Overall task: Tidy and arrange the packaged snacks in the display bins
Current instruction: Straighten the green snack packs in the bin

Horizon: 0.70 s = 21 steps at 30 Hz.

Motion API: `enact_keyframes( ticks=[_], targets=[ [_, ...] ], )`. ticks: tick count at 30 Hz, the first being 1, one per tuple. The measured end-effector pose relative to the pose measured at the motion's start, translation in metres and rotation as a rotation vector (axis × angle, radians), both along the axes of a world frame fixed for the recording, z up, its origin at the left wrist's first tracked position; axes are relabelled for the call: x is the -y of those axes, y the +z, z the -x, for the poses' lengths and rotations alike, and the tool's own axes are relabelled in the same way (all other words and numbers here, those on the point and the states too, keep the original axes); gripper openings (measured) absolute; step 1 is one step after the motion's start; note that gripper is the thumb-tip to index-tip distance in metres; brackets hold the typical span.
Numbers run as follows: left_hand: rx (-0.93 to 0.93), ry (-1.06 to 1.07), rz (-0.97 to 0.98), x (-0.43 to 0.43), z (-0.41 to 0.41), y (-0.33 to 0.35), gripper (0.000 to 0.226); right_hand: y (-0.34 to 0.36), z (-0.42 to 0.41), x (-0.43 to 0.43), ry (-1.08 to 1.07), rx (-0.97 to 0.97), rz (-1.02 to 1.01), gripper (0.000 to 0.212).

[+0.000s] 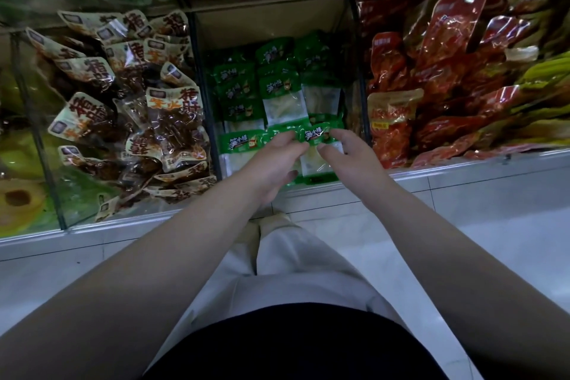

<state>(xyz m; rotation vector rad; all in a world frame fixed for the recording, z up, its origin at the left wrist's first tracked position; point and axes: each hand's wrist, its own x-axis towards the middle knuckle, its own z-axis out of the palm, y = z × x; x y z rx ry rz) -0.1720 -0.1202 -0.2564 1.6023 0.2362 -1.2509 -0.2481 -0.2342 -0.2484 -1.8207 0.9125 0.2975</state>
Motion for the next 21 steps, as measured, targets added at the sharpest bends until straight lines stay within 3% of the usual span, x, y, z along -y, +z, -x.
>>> enact_keyframes(
  ticks=[7,10,21],
  targets=[
    [-0.047,-0.005,0.053,0.013,0.007,-0.009,0.060,0.001,0.002,0.007,-0.022,0.025,-0.031,0.049],
    [-0.078,0.002,0.069,0.016,0.009,-0.010,0.061,0.004,0.002,0.005,-0.045,0.023,-0.045,0.067],
    [-0.077,0.092,0.184,0.004,0.001,0.008,0.053,0.012,0.001,0.005,-0.236,0.144,-0.284,0.054]
  ],
)
